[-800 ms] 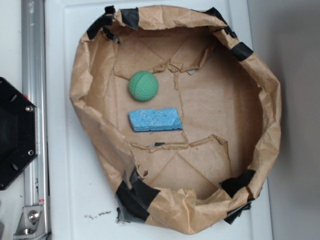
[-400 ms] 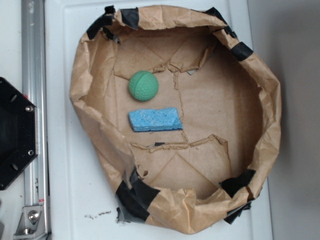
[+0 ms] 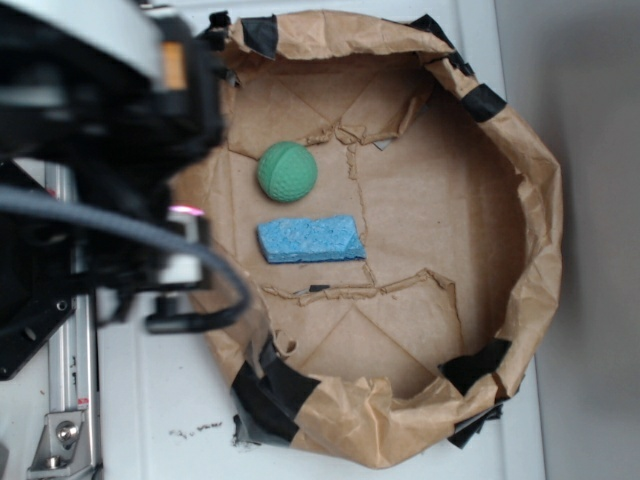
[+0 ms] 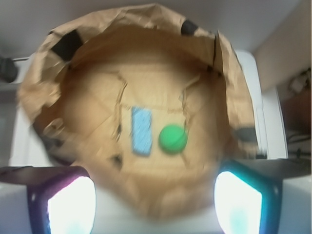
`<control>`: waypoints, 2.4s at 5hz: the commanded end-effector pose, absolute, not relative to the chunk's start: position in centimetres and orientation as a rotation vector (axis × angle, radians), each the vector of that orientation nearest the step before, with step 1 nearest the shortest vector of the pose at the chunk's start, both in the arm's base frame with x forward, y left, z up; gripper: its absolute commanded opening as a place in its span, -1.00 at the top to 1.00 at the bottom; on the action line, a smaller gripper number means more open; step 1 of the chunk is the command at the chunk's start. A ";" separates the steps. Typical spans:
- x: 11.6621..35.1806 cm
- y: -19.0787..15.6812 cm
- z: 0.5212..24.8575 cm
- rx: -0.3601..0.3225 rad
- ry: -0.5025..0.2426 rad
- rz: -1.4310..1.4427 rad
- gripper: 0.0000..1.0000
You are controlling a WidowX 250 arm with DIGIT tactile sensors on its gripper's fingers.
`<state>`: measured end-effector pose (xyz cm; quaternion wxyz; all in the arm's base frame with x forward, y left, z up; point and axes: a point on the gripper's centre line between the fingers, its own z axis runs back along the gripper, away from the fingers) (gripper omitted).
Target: Grab the blue sponge.
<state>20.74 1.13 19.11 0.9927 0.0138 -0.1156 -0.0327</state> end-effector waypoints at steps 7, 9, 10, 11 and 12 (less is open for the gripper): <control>25.3 -2.3 2.7 -0.007 0.057 -0.484 1.00; 27.6 -1.6 10.3 0.096 -0.011 -0.291 1.00; 28.6 -1.4 14.3 0.044 -0.178 -0.285 1.00; 28.0 -2.0 14.5 0.036 -0.201 -0.200 1.00; 27.7 -2.1 13.8 0.044 -0.178 -0.183 1.00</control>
